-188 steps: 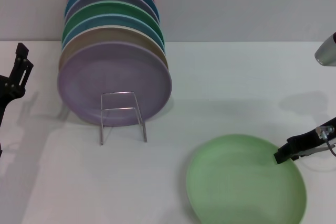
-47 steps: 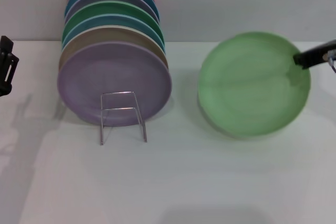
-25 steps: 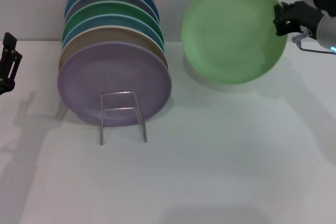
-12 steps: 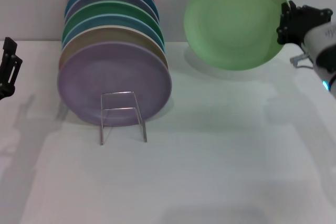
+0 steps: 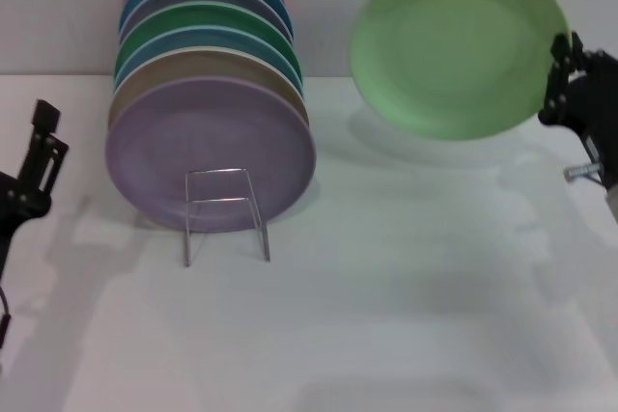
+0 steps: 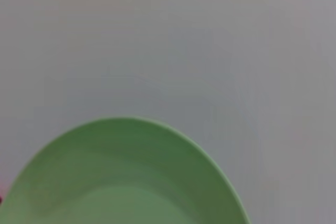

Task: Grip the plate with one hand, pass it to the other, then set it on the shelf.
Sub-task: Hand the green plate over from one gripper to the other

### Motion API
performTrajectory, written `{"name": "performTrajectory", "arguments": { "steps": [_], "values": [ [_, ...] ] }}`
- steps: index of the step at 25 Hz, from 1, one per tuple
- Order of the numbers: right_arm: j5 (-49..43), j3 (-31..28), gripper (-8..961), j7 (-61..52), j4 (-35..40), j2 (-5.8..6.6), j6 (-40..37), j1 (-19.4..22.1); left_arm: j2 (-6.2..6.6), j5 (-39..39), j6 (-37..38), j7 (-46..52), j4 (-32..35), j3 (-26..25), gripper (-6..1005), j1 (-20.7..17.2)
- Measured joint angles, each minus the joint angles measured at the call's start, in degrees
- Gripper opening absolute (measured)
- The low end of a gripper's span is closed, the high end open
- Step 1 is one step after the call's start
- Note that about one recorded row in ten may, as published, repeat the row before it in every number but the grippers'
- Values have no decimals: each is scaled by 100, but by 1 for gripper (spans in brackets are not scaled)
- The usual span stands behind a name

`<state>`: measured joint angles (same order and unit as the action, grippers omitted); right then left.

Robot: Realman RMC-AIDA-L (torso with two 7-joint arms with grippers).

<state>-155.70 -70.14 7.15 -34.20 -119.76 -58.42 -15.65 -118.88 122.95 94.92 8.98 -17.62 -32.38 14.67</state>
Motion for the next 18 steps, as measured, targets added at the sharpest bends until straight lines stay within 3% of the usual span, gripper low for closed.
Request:
{"name": "performTrajectory", "arguments": {
  "steps": [8, 14, 18],
  "values": [
    [254, 1089, 31, -130, 251, -7, -1236, 627, -12, 1, 116, -86, -207, 1019, 760, -57],
    [422, 1837, 33, -104, 321, -6, -1827, 973, -22, 1, -231, -539, -361, 1769, 760, 90],
    [856, 2316, 34, -55, 315, -8, -1993, 1071, -21, 2, -448, -665, -451, 1924, 760, 170]
  ]
}}
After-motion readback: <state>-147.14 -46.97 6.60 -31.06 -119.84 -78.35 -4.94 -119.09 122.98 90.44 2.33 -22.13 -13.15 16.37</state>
